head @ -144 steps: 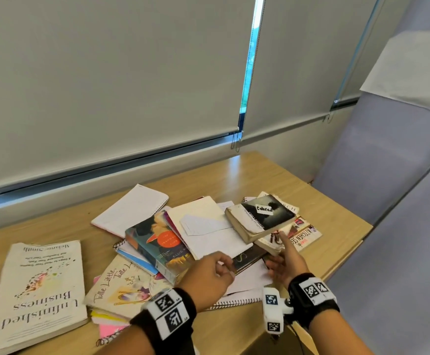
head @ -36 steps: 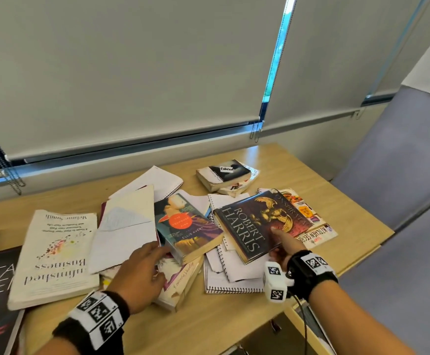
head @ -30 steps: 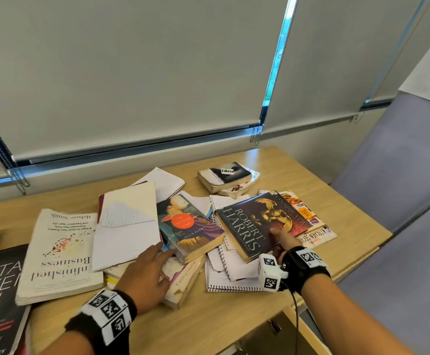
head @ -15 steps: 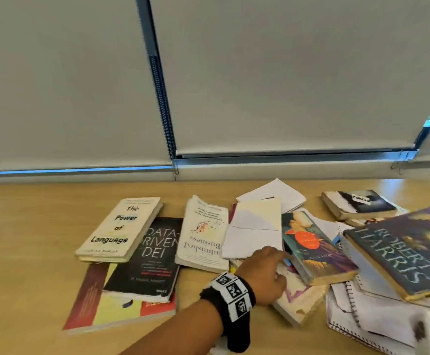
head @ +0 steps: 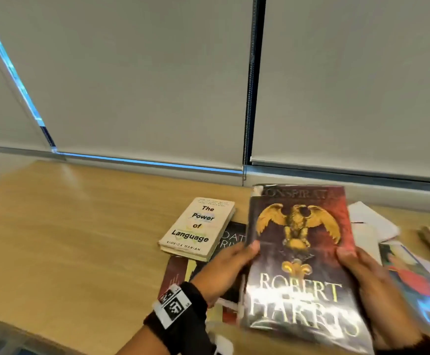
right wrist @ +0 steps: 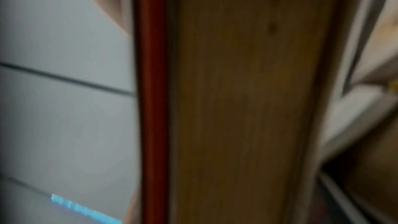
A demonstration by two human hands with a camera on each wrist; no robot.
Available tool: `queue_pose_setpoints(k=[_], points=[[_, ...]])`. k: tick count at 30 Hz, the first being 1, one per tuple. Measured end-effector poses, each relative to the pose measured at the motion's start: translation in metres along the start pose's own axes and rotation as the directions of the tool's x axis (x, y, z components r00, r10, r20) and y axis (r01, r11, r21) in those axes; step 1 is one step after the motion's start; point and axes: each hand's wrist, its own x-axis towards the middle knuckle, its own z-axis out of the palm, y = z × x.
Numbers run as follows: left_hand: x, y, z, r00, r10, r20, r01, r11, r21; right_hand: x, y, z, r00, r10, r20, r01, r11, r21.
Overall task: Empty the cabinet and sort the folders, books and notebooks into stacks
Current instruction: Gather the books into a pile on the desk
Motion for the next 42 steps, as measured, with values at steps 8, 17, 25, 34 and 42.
queue_pose_setpoints(k=[8,17,25,34,42], points=[[-0.057,-0.045,-0.185,0.881,-0.125,-0.456,0.058,0.986,-0.159,0.025,0.042,0.232,0.866,0.328,0.377,-0.392,0.914,0.106],[-0.075,-0.117,-0.301,0.726,-0.226,-0.649,0.235,0.969,-0.075,0.011,0.085,0.359,0.74,0.517,0.431,-0.495,0.852,-0.173],[-0.065,-0.131,-0.303,0.688,0.021,-0.725,0.585,0.575,0.572,-0.007,0.084,0.318,0.844,0.345,0.412,-0.215,0.92,-0.328],[-0.003,-0.095,-0.17,0.994,0.082,0.065,-0.094,0.427,0.9,-0.015,0.085,0.225,0.873,0.203,0.444,0.423,0.141,-0.895],[0.039,-0.108,-0.139,0.995,-0.058,0.083,-0.065,0.26,0.963,-0.029,0.1,0.209,0.929,0.137,0.343,0.338,0.063,-0.939]])
